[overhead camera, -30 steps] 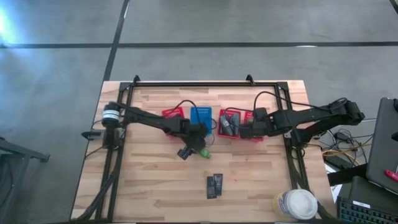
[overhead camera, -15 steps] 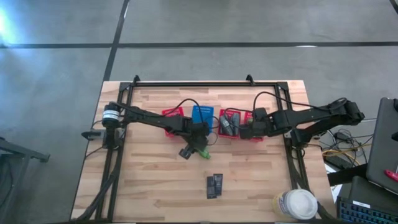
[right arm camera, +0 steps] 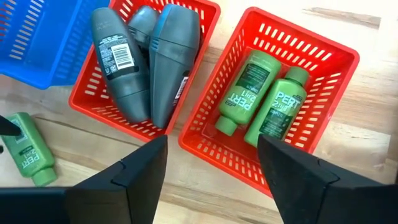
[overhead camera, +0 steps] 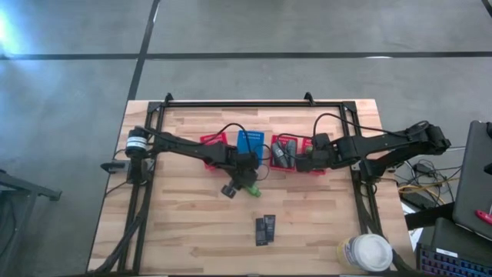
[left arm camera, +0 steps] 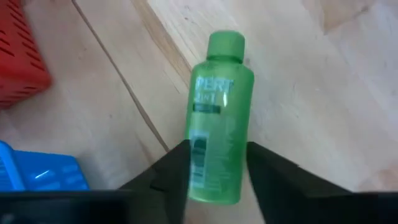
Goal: Pick & Place Travel size toiletries
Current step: Put the green shampoo into the right red bin, then put the blue shaving cream into the blue bin
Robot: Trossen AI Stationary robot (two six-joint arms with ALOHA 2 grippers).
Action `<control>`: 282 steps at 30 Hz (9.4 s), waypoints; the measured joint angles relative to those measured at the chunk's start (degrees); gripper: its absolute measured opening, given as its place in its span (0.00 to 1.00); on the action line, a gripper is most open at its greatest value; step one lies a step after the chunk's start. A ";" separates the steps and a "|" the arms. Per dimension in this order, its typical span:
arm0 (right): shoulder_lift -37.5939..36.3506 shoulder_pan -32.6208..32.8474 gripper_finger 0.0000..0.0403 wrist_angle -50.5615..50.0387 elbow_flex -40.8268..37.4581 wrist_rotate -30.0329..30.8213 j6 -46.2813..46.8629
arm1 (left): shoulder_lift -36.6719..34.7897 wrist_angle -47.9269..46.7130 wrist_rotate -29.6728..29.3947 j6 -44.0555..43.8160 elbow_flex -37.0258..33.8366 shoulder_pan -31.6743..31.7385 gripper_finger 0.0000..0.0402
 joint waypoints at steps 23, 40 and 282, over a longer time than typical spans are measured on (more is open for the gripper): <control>0.00 0.01 0.76 0.27 0.00 0.00 -0.42 | 0.15 1.82 0.22 1.61 -3.49 -0.19 0.63; -0.07 0.00 0.66 5.77 -0.02 -1.85 -1.11 | -0.01 2.76 0.44 -3.96 -3.66 -0.21 0.40; -7.90 13.75 0.66 -5.57 -4.20 2.00 5.49 | -19.50 31.38 -21.65 -89.77 -21.76 7.96 0.65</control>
